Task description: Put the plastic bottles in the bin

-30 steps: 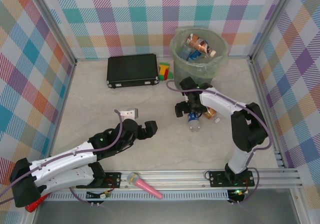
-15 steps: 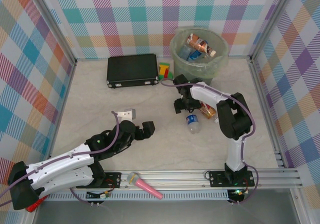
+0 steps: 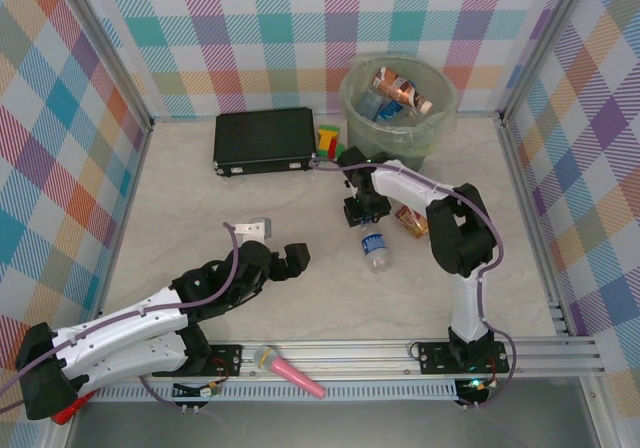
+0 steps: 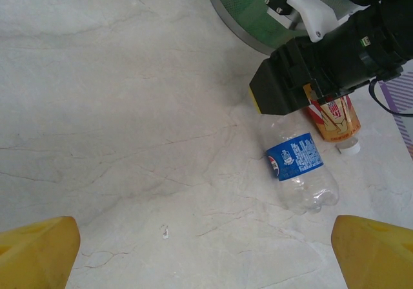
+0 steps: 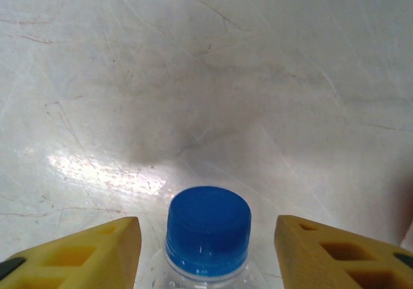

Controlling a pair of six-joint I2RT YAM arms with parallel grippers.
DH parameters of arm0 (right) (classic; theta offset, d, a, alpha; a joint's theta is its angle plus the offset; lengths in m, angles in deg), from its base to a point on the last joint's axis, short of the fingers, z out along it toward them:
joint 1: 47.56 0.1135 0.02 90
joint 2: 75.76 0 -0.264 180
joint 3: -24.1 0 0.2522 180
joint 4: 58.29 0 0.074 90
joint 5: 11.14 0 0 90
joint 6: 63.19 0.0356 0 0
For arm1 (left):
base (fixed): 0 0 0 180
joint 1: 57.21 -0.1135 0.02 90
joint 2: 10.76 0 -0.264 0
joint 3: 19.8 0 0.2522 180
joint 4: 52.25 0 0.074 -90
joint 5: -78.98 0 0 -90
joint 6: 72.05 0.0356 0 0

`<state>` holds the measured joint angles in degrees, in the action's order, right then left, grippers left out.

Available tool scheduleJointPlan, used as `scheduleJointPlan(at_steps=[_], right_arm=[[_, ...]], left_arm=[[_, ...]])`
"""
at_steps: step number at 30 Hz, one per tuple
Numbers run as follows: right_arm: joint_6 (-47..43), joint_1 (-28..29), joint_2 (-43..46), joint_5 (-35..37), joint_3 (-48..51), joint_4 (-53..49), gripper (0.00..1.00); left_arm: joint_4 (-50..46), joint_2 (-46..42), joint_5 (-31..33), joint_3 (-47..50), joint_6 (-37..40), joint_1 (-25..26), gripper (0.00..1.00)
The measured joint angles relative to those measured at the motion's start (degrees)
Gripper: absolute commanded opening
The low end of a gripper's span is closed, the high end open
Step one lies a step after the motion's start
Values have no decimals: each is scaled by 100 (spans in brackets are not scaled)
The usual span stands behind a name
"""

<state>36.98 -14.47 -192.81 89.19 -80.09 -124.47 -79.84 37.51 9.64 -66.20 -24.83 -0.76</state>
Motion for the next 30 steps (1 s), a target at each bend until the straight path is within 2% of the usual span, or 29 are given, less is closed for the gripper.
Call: scheduleJointPlan(at_steps=[4, 6, 13, 15, 24, 25, 27, 30], right_arm=[[-129, 0, -210, -122, -280, -245, 55], [-197, 0, -321, -157, -428, -334, 48], [-363, 0, -573, -177, -791, -623, 47], [-407, 2, -673, -177, -940, -713, 42], [-586, 98, -826, -55, -1064, -955, 41], [-603, 109, -826, -46, -1073, -979, 40], [-634, 131, -828, -33, -1084, -1012, 27], [-662, 157, -828, -26, -1093, -1036, 26]], left_arm=[[-7, -15, 2, 2, 0, 0, 100], [-15, -26, 2, 4, 0, 0, 100], [-111, -114, 7, 37, 2, 0, 100], [-116, -146, 7, 44, 4, 0, 100], [-120, -190, 46, 59, 17, 0, 100], [-129, -190, 46, 59, 17, 0, 100], [-177, -190, 46, 59, 17, 0, 100], [-269, -203, 46, 59, 17, 0, 100]])
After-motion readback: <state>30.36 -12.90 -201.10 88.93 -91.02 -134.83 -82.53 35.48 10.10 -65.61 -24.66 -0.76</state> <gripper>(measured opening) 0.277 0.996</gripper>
